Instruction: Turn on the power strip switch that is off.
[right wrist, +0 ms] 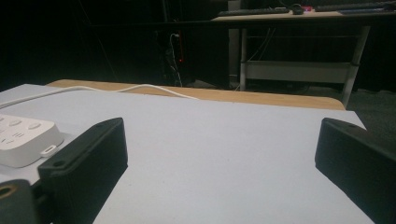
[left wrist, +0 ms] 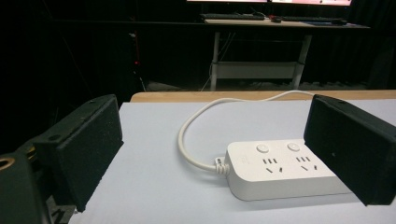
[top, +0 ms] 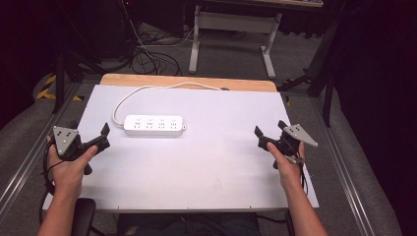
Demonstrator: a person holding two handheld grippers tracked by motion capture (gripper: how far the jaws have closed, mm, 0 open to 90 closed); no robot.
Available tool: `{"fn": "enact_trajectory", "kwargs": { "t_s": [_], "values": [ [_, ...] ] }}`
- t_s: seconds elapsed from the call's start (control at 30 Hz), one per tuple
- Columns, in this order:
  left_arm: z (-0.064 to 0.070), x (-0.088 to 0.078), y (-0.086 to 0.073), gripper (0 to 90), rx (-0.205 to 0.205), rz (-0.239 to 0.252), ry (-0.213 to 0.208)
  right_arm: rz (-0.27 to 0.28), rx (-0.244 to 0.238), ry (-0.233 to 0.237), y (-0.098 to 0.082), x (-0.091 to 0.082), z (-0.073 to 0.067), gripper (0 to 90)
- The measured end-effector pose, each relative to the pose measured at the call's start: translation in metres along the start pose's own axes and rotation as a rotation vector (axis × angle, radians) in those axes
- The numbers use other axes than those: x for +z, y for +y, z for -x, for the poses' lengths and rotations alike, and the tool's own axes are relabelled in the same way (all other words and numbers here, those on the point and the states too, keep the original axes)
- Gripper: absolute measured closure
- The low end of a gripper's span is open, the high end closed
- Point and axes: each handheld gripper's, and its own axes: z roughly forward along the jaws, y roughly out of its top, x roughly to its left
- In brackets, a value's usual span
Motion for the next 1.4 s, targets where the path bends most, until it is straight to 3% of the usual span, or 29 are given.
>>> {"fn": "enact_trajectory", "kwargs": {
  "t_s": [0.3, 0.53, 0.57, 0.63, 0.67, 0.87, 1.0, 1.27, 1.4],
  "values": [
    [0.000, -0.001, 0.001, 9.7, -0.007, 0.015, 0.008, 0.000, 0.001, -0.005, 0.000, 0.000, 0.000, 3.1],
    [0.001, -0.001, 0.001, 20.3, -0.003, 0.026, 0.022, 0.000, 0.002, -0.004, 0.000, 0.000, 0.000, 3.1],
    [0.001, -0.002, 0.001, 28.2, -0.005, 0.026, 0.022, -0.002, 0.002, -0.004, 0.000, 0.000, 0.000, 3.1],
    [0.001, -0.003, 0.002, 31.5, 0.000, 0.023, 0.029, -0.001, 0.003, -0.003, 0.000, 0.000, 0.000, 3.1],
    [0.000, -0.003, 0.003, 41.0, -0.003, 0.022, 0.029, -0.002, 0.001, -0.003, 0.000, 0.000, 0.000, 3.1],
    [0.000, -0.006, 0.005, 64.7, -0.010, 0.035, 0.026, -0.001, 0.003, -0.002, 0.000, 0.000, 0.000, 3.1],
    [-0.002, -0.009, 0.007, 74.3, -0.014, 0.043, 0.040, -0.002, 0.007, 0.001, 0.000, 0.000, 0.000, 3.2],
    [-0.007, -0.013, 0.011, 89.7, -0.036, 0.042, 0.020, 0.000, 0.005, 0.001, 0.000, 0.000, 0.001, 4.1],
    [-0.006, -0.013, 0.013, 89.9, -0.025, 0.036, 0.014, 0.005, 0.000, 0.000, 0.000, -0.002, 0.001, 4.3]
  ]
}}
